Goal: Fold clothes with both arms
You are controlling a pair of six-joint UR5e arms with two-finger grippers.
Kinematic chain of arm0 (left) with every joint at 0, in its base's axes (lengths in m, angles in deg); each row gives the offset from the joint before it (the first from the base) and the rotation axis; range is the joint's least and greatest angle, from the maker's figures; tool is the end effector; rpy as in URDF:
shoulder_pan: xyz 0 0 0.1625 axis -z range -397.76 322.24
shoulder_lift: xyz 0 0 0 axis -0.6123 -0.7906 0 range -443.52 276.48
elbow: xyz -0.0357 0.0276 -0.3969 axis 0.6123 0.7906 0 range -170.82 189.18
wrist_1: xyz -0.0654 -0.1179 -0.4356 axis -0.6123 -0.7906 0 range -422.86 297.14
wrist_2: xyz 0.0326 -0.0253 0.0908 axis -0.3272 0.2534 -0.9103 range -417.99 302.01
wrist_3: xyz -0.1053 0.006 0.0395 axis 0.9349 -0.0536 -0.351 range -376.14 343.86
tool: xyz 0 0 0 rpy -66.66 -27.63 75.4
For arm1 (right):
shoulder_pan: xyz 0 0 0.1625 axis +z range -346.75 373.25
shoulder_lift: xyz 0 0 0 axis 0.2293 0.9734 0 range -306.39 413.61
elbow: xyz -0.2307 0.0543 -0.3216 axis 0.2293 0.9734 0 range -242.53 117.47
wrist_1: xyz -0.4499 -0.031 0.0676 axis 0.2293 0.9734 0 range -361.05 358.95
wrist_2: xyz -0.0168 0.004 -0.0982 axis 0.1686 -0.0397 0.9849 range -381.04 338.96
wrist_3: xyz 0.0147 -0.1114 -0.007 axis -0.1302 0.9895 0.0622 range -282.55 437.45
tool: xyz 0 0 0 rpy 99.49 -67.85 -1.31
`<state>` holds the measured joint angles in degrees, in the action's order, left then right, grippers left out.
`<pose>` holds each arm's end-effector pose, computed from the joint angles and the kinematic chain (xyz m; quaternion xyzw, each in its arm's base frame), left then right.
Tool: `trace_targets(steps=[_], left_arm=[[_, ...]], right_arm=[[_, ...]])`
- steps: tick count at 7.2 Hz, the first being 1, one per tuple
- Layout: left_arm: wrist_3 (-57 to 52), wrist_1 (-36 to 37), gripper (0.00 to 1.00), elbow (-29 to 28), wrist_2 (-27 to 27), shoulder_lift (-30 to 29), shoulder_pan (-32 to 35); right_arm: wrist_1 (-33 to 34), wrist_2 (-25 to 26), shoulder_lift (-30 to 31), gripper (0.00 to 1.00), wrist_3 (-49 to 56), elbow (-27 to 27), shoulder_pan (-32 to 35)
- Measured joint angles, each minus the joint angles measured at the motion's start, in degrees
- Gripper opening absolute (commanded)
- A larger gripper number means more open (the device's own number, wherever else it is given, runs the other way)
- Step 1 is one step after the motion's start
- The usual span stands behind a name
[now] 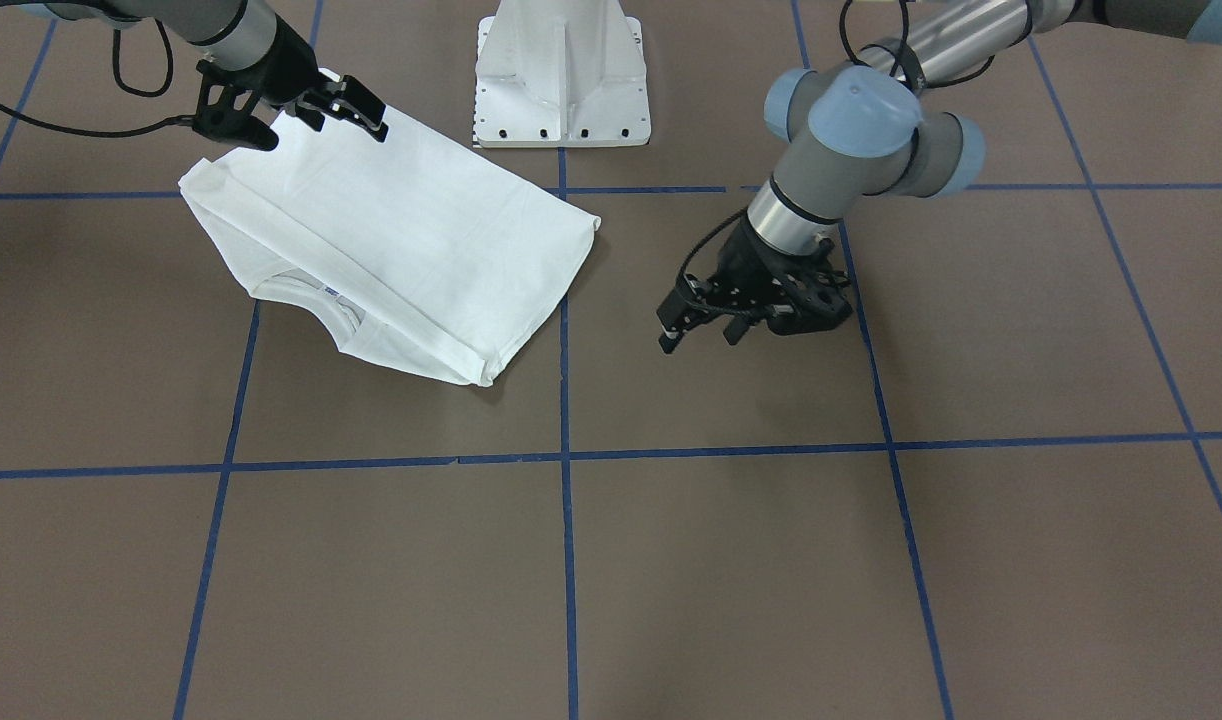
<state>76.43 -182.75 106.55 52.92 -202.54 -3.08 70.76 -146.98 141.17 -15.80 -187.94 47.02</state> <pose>0.5073 -0.4642 0.2040 0.0027 0.5588 -0.1689 0.8119 -0.3722 -0.3298 0.2623 -0.1452 -0.5028 0.1291 0.8423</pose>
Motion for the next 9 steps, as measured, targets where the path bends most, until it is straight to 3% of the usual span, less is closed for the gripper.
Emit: trace_targets(steps=[2, 4, 9], left_arm=[[3.13, 2.76, 1.0, 4.24, -0.19, -0.03, -7.86], [4.35, 3.37, 1.0, 4.48, -0.46, -0.36, -13.85], [4.39, 3.06, 0.97, 1.22, -1.78, -1.02, -17.51]], right_arm=[[-0.03, 0.56, -4.77, 1.0, 2.51, 3.34, 7.44], [-0.08, 2.89, -8.36, 1.0, 2.85, 4.95, 9.26], [-0.15, 5.3, -10.86, 1.0, 2.81, 5.67, 9.54]])
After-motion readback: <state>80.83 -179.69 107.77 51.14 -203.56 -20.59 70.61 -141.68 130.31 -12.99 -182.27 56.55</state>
